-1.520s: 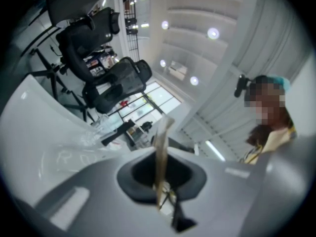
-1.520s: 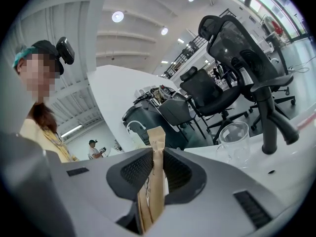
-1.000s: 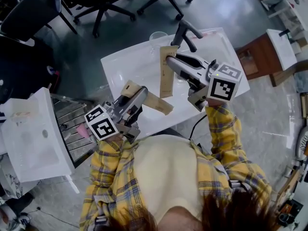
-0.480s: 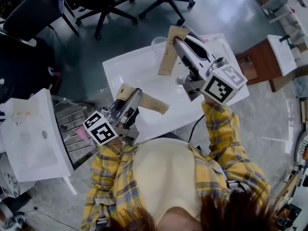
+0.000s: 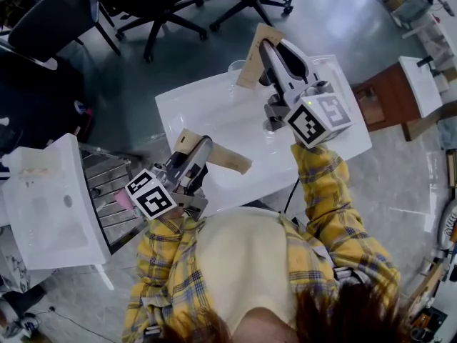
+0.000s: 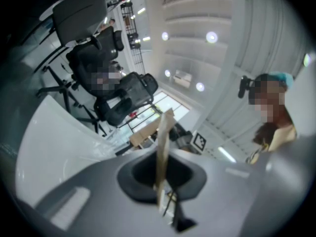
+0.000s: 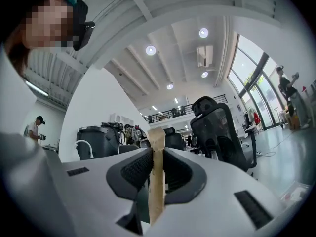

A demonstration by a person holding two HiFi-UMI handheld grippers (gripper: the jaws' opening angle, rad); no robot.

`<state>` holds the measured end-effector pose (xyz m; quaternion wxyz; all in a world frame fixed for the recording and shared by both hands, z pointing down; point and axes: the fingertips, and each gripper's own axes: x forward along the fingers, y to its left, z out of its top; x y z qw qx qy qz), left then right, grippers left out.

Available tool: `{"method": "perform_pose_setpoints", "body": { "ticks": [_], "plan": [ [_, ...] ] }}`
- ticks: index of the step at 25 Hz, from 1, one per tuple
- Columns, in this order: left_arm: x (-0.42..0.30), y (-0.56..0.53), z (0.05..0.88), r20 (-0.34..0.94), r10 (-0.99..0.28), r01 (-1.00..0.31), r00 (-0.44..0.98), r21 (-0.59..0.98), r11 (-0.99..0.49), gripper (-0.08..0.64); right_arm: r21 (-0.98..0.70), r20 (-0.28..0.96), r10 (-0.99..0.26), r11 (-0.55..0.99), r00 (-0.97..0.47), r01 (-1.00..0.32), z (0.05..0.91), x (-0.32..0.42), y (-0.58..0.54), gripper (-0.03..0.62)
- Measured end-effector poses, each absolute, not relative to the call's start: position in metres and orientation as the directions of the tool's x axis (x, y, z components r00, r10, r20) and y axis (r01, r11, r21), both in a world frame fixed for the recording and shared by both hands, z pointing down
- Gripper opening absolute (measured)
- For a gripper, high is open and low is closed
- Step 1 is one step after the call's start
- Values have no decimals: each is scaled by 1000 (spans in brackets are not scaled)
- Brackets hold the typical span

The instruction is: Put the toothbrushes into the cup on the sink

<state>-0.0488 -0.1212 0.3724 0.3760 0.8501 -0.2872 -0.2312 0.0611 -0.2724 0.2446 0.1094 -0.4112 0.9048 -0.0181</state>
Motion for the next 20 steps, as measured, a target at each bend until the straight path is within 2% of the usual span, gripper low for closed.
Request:
{"method": "perform_pose_setpoints", "body": {
  "ticks": [6,12,20],
  "plan": [
    [-50,-122,375,-172,-667,-317,725,776,-546,5,-43,-250,-765,621,-593,-783,257,62,-285,67],
    [-50,-121,376,-164,-670,-320,724,780,-537,5,-51,-256,-788,589,-560,-807,278,62,-292,67],
    [-49,-120,377,-160,-666,-316,729,785,-533,5,-56,-163,-799,593,-578,-804,312,56,-292,69]
  ]
}}
